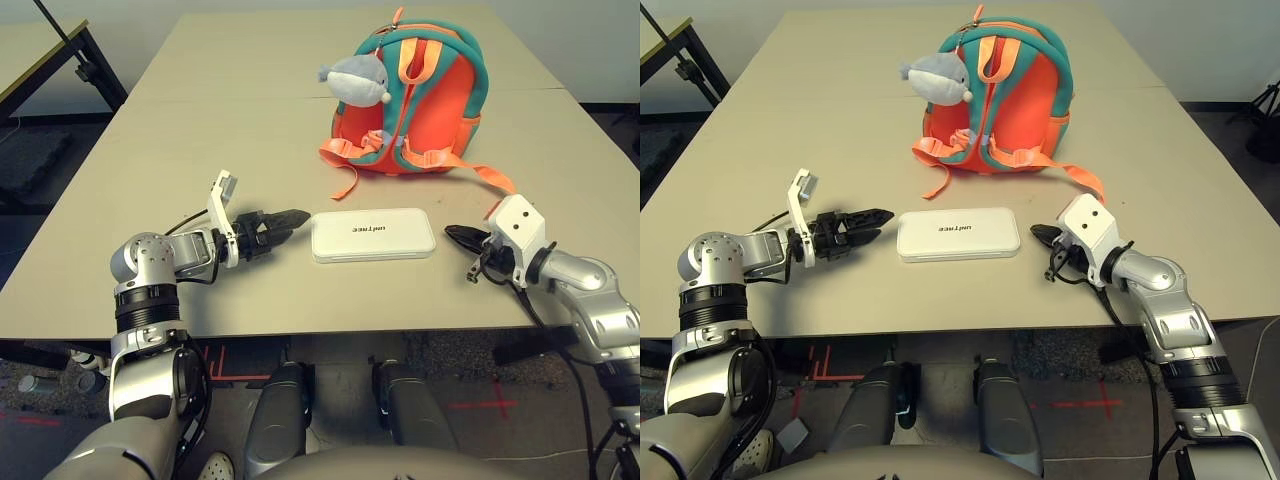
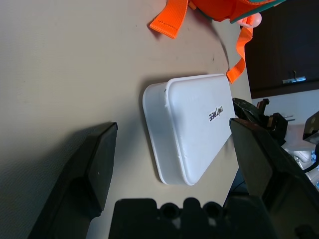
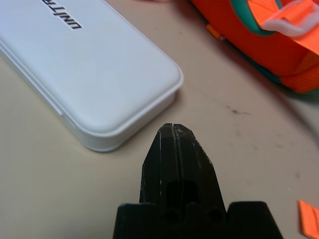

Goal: Put the pencil case into the backpack and zip it.

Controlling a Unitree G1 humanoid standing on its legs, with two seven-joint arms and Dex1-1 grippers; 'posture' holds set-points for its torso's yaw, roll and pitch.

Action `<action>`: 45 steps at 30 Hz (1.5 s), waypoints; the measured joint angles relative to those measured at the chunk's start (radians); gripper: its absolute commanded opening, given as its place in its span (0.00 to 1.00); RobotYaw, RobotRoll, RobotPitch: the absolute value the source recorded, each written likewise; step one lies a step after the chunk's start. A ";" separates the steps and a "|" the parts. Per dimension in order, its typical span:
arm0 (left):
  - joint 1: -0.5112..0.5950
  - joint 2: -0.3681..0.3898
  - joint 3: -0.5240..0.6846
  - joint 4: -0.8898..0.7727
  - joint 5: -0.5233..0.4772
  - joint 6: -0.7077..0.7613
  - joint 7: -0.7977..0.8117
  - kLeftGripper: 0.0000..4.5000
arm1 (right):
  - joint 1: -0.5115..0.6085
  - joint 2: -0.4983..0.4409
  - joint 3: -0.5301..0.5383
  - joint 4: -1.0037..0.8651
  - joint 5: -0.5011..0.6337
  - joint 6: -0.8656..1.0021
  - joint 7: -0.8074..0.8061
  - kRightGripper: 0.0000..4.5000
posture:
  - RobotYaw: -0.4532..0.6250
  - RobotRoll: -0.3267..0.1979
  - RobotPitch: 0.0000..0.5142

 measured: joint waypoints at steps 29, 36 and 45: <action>-0.011 0.000 -0.012 0.001 -0.013 0.120 -0.042 1.00 | -0.023 0.037 0.017 0.031 -0.033 -0.018 -0.007 0.00 | 0.30 0.62 0.27; -0.022 -0.010 -0.014 0.008 -0.008 0.112 -0.035 1.00 | -0.027 0.049 0.020 0.033 -0.037 -0.018 -0.009 0.00 | 0.30 0.62 0.28; -0.026 -0.032 -0.014 0.009 0.000 0.108 -0.026 1.00 | -0.040 0.122 0.066 -0.014 -0.045 0.023 -0.023 0.00 | 0.30 0.62 0.29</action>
